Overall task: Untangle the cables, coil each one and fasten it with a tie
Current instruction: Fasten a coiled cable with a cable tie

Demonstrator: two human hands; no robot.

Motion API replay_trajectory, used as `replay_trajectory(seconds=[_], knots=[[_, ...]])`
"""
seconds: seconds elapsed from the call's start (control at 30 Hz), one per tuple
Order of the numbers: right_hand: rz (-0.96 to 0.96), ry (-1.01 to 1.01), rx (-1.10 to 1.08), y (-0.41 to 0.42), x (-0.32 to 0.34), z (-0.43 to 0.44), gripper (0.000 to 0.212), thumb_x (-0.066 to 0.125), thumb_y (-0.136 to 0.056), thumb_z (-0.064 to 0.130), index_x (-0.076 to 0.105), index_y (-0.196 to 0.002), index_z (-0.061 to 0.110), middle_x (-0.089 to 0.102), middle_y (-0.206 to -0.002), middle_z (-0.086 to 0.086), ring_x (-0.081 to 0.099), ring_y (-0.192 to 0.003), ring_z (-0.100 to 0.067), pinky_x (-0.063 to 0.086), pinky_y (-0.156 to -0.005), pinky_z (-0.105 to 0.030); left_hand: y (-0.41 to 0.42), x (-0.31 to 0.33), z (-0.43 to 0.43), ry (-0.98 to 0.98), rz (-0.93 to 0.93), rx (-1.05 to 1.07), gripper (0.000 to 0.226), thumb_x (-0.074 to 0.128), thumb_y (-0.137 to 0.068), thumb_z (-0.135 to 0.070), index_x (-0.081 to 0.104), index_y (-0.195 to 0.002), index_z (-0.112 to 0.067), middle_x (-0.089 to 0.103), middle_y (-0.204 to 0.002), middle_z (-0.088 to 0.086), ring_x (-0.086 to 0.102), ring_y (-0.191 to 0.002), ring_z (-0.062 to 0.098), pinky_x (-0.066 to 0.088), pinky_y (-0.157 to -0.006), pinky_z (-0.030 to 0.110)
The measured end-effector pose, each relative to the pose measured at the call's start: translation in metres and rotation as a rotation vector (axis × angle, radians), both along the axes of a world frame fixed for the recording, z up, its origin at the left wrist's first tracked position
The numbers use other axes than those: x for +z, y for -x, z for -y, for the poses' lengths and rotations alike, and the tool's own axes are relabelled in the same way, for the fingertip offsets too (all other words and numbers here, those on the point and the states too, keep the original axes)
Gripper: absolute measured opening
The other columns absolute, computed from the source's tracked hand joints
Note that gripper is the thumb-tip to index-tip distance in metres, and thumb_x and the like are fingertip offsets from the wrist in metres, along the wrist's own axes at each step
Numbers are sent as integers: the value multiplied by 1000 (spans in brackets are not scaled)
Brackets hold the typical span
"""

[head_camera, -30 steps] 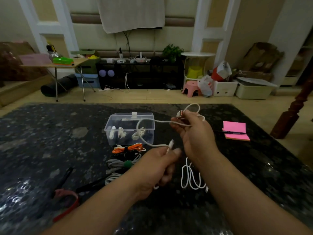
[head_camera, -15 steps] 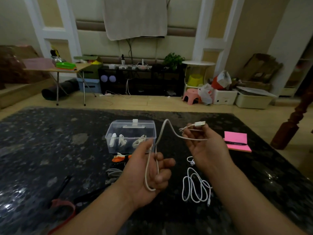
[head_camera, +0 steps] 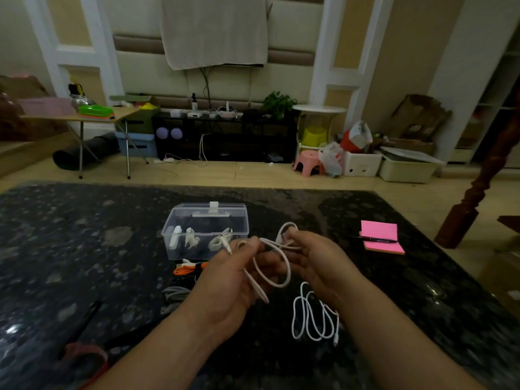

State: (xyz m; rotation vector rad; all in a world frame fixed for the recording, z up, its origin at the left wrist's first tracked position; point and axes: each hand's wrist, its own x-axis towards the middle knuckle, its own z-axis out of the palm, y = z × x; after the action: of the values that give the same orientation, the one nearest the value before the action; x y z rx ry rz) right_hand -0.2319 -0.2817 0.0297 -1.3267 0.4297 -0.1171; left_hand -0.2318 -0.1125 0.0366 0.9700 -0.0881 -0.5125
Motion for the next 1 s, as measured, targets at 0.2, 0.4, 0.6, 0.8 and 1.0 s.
replay_trajectory(seconds=[0.2, 0.4, 0.6, 0.8, 1.0], knots=[[-167, 1045, 23, 16, 2, 14, 47, 61, -101, 54, 65, -131, 19, 68, -131, -8, 66, -114, -20, 54, -100, -40, -7, -13, 5, -85, -15, 23, 16, 47, -112, -22, 54, -102, -11, 52, -65, 5, 61, -60, 22, 57, -60, 35], [-268, 577, 371, 35, 10, 14, 44, 54, -107, 49, 75, -108, 11, 80, -93, -9, 78, -78, -20, 55, -61, -30, -14, -21, 9, -92, 10, 1, 12, 46, -112, -18, 55, -107, -12, 54, -72, 5, 58, -66, 19, 51, -67, 37], [-153, 400, 343, 32, -4, 7, 12, 64, -98, 0, 72, -108, 3, 76, -85, -11, 69, -63, -11, 52, -54, -23, -16, -24, 9, -137, 113, 0, 9, 53, -107, -10, 57, -101, -14, 56, -75, 4, 57, -69, 16, 51, -63, 30], [7, 281, 77, 32, -14, -11, 5, 62, -101, 1, 66, -103, 1, 77, -75, -7, 71, -65, -15, 58, -60, -27, -19, -25, 8, -87, -9, 121, 14, 52, -108, -9, 60, -113, 1, 73, -90, 17, 70, -81, 27, 58, -83, 42], [46, 391, 77, 47, -26, -33, 8, 67, -100, 6, 65, -94, 1, 76, -69, -9, 71, -58, -18, 58, -56, -31, -10, -28, 8, -188, 49, 24, 28, 46, -112, -20, 61, -121, 3, 80, -106, 18, 77, -90, 30, 60, -76, 40]])
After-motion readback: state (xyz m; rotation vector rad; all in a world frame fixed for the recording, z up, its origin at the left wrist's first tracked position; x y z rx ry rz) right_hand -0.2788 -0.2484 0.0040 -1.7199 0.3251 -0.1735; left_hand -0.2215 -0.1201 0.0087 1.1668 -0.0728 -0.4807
